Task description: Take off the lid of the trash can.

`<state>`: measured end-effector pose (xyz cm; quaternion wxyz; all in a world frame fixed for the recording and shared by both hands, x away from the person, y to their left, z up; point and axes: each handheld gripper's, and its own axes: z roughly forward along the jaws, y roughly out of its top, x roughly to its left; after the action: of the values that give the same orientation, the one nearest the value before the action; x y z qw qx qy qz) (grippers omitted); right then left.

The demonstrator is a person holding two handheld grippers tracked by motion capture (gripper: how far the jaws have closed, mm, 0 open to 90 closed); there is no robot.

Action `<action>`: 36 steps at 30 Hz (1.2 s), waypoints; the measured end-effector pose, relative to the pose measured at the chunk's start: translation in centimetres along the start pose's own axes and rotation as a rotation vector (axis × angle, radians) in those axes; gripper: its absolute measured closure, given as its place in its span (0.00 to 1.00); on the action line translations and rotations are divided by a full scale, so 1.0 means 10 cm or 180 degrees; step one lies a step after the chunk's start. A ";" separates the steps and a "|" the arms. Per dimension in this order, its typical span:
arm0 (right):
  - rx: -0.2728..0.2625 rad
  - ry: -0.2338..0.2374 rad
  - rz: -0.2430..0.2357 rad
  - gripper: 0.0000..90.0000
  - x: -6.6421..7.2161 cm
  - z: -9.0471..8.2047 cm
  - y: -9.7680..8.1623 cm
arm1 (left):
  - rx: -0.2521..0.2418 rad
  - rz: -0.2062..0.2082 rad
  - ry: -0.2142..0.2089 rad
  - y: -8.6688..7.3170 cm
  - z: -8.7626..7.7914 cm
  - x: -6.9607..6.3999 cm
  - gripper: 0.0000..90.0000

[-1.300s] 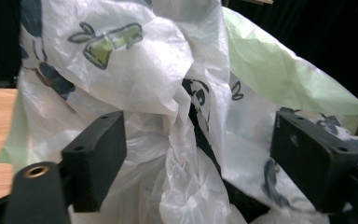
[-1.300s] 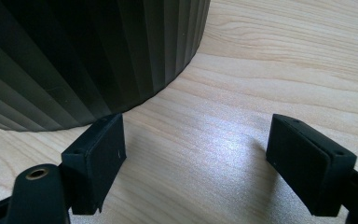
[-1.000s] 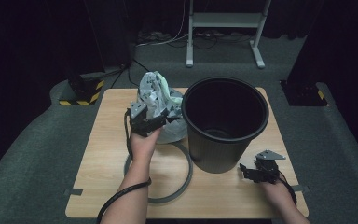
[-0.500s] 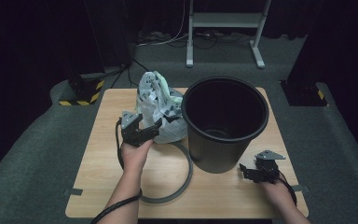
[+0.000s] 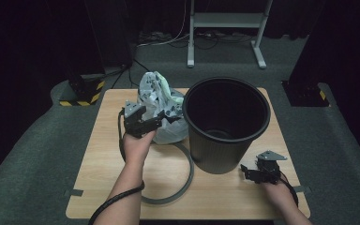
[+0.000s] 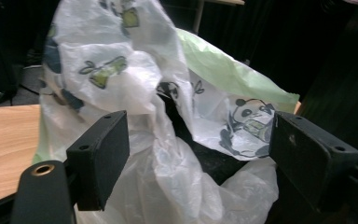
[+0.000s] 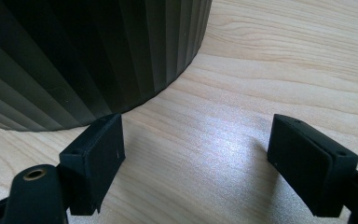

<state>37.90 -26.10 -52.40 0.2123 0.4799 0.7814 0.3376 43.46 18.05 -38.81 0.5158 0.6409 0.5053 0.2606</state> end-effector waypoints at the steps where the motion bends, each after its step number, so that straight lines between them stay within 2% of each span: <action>1: -0.0001 0.0000 -0.0003 0.21 0.00 0.00 0.00 | 0.0030 0.0040 0.0010 0.00 0.00 -0.01 0.22; 5: -0.0002 -0.0001 -0.0007 0.21 0.00 0.00 0.00 | 0.0086 0.0063 0.0005 -0.03 -0.02 0.00 0.22; 9: 0.0003 -0.0003 -0.0006 0.20 0.00 0.00 0.00 | 0.0160 0.0033 -0.0003 -0.09 -0.09 0.05 0.22; 14: 0.0007 0.0010 -0.0017 0.19 0.00 0.00 0.00 | 0.0276 0.0060 0.0049 -0.22 -0.23 0.14 0.22; 19: 0.0009 0.0015 -0.0040 0.18 0.00 0.01 0.00 | 0.0359 -0.0021 0.0062 -0.42 -0.41 0.28 0.21; 25: 0.0013 0.0019 -0.0030 0.18 0.00 0.01 0.00 | 0.0439 -0.0024 0.0055 -0.58 -0.57 0.35 0.21; 27: 0.0013 0.0020 -0.0030 0.18 0.00 0.01 0.00 | 0.0574 -0.0015 0.0040 -0.70 -0.65 0.41 0.21; 30: 0.0013 0.0020 -0.0031 0.18 0.00 0.01 0.00 | 0.0657 -0.0006 0.0027 -0.78 -0.69 0.45 0.20; 31: 0.0013 0.0020 -0.0031 0.18 0.00 0.01 0.00 | 0.0740 -0.0043 0.0012 -0.85 -0.74 0.49 0.21; 36: 0.0012 0.0026 -0.0047 0.17 0.00 0.01 0.01 | 0.0840 -0.0142 -0.0011 -0.99 -0.79 0.57 0.21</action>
<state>38.01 -26.03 -52.44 0.2108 0.4731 0.7864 0.3366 34.97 25.99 -46.45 0.4335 0.6923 0.5483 0.1792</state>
